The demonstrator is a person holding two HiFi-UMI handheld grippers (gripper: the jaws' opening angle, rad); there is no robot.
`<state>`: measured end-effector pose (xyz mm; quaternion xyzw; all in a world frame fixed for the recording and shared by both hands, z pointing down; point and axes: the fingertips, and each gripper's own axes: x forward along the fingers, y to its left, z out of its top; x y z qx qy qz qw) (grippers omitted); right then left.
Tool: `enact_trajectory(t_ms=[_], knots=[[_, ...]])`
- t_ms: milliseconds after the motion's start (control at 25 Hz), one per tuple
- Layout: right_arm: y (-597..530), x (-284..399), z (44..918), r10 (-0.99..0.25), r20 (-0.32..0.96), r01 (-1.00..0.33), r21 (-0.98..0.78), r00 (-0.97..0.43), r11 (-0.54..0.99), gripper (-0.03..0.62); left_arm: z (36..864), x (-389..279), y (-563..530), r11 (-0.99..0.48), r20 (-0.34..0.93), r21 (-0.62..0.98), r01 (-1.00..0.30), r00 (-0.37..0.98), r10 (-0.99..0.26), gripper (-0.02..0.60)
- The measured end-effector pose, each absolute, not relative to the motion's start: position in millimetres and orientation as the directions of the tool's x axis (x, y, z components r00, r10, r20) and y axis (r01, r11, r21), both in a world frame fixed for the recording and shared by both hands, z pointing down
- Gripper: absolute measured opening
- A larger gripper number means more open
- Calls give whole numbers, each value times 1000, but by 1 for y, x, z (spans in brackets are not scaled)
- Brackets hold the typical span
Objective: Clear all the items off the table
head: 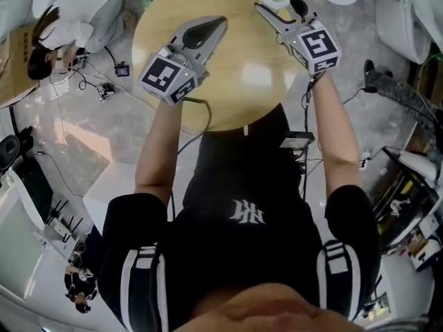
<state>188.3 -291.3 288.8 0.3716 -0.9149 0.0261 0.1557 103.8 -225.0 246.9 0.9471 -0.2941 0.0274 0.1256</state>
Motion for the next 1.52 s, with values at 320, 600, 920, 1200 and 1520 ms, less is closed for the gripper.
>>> enact_trajectory(t_ms=[320, 600, 920, 1200, 1520], knots=[[-342, 246, 271, -690, 261, -696, 86, -675, 713, 287, 249, 160, -289, -808, 138, 187, -558, 830, -541, 12], [-398, 282, 284, -681, 250, -690, 65, -689, 721, 287, 271, 202, -332, -790, 162, 219, -572, 820, -549, 12], [-463, 333, 317, -683, 273, -700, 46, -677, 713, 287, 296, 247, -384, -781, 158, 248, -573, 820, -551, 12], [-502, 369, 368, -693, 298, -725, 6, -656, 689, 287, 317, 281, -424, -788, 153, 256, -560, 828, -539, 12], [-546, 382, 432, -686, 337, -733, -21, -645, 680, 287, 336, 295, -439, -793, 163, 261, -550, 835, -525, 12]])
